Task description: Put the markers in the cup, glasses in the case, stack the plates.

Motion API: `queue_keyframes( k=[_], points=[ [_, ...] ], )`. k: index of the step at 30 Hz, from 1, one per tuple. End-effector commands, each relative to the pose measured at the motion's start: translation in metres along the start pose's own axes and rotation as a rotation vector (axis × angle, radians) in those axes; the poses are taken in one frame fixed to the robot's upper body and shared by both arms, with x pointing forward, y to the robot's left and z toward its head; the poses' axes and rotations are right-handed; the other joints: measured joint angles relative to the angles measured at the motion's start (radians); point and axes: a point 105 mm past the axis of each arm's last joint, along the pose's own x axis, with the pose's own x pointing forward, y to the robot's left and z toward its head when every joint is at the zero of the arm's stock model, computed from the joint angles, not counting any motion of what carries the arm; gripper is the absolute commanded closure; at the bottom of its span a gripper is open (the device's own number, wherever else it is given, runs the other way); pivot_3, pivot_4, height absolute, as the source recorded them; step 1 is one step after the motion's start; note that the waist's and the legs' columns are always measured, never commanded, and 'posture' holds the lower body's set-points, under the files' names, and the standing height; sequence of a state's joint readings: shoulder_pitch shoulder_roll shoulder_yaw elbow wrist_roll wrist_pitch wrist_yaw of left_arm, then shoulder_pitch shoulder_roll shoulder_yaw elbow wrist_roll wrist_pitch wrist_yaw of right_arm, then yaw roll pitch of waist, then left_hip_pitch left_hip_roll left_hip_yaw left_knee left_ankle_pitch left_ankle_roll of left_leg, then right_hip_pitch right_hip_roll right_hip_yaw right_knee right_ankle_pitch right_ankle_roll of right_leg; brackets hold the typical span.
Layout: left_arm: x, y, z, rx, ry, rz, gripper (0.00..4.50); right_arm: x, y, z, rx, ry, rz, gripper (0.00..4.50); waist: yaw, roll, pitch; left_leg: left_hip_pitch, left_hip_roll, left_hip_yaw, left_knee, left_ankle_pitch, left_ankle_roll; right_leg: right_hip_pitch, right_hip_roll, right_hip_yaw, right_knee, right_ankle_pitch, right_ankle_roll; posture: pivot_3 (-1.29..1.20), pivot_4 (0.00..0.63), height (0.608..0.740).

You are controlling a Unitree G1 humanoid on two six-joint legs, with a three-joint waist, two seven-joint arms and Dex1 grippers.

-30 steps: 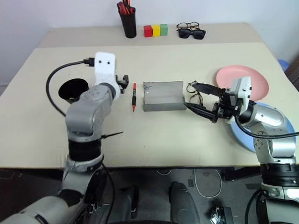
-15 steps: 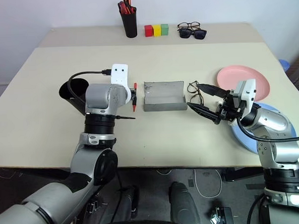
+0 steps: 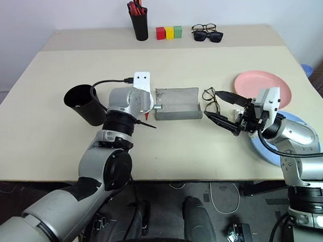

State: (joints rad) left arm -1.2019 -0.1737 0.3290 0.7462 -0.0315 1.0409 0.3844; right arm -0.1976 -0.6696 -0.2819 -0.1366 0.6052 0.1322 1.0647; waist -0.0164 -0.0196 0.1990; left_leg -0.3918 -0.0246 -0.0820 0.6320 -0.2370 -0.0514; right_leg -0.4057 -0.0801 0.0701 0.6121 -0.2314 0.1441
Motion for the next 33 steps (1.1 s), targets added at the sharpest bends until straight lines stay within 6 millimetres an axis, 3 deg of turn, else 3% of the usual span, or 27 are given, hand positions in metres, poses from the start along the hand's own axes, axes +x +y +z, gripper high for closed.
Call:
queue_keyframes(
  k=[1,6,10,13,16,19,25,28,33],
  points=[
    [-0.003,0.004,0.009,0.001,-0.026,0.015,4.46,-0.001,-0.001,0.013,-0.043,-0.024,-0.001,1.27,0.000,0.000,0.000,0.000,0.000,0.000,0.000,0.000,0.000,0.000,0.000,0.000,0.000,0.000,0.000,0.00,0.150,0.740],
    [-0.014,0.005,0.030,0.027,-0.176,-0.022,4.46,0.000,-0.004,0.012,-0.042,-0.027,-0.010,1.27,-0.001,0.000,0.000,0.000,0.000,0.000,0.000,0.000,0.000,0.000,0.000,0.000,0.000,0.000,0.000,0.00,0.150,0.740],
    [-0.063,0.007,0.070,0.163,-0.646,-0.051,4.46,0.003,-0.008,0.013,-0.038,-0.040,-0.018,1.27,-0.003,0.000,0.000,-0.001,0.000,0.000,-0.002,0.000,-0.001,-0.002,0.000,0.000,0.000,0.003,-0.004,0.00,0.150,0.740],
    [-0.109,0.020,0.083,0.238,-1.007,-0.010,4.46,0.006,-0.010,0.013,-0.031,-0.052,-0.015,1.27,0.001,0.001,0.000,-0.001,0.000,0.000,-0.003,0.001,-0.001,-0.003,0.000,0.001,0.001,0.003,-0.005,0.00,0.150,0.740],
    [-0.135,0.042,0.083,0.208,-1.182,0.026,4.46,0.010,-0.010,0.012,-0.023,-0.061,-0.004,1.27,0.004,0.001,0.000,-0.001,0.000,0.000,-0.002,0.001,-0.002,-0.002,0.000,0.001,0.000,0.003,-0.005,0.00,0.150,0.740],
    [-0.158,0.077,0.079,0.172,-1.335,0.122,4.46,0.016,-0.009,0.009,-0.011,-0.071,0.015,1.27,0.003,0.001,0.000,0.000,0.000,0.000,0.000,0.001,-0.002,0.000,-0.001,0.001,0.000,0.004,-0.006,0.00,0.150,0.740],
    [-0.168,0.119,0.061,0.185,-1.444,0.297,4.46,0.021,-0.011,0.006,-0.004,-0.080,0.030,1.27,0.003,0.001,0.000,0.001,0.000,0.001,0.000,0.001,-0.002,0.001,-0.001,0.001,0.000,0.004,-0.006,0.00,0.150,0.740],
    [-0.155,0.135,0.047,0.227,-1.427,0.363,4.46,0.024,-0.011,0.005,0.000,-0.086,0.041,1.27,0.004,0.001,-0.001,0.000,0.000,0.000,0.000,0.001,-0.001,0.000,0.000,0.001,0.000,0.004,-0.006,0.00,0.150,0.740],
    [-0.144,0.138,0.033,0.236,-1.411,0.360,4.46,0.024,-0.013,0.005,-0.004,-0.088,0.047,1.27,0.006,0.001,-0.001,0.000,0.000,0.000,0.001,0.001,-0.001,0.001,-0.001,0.001,0.000,0.004,-0.006,0.00,0.150,0.740]
  ],
)
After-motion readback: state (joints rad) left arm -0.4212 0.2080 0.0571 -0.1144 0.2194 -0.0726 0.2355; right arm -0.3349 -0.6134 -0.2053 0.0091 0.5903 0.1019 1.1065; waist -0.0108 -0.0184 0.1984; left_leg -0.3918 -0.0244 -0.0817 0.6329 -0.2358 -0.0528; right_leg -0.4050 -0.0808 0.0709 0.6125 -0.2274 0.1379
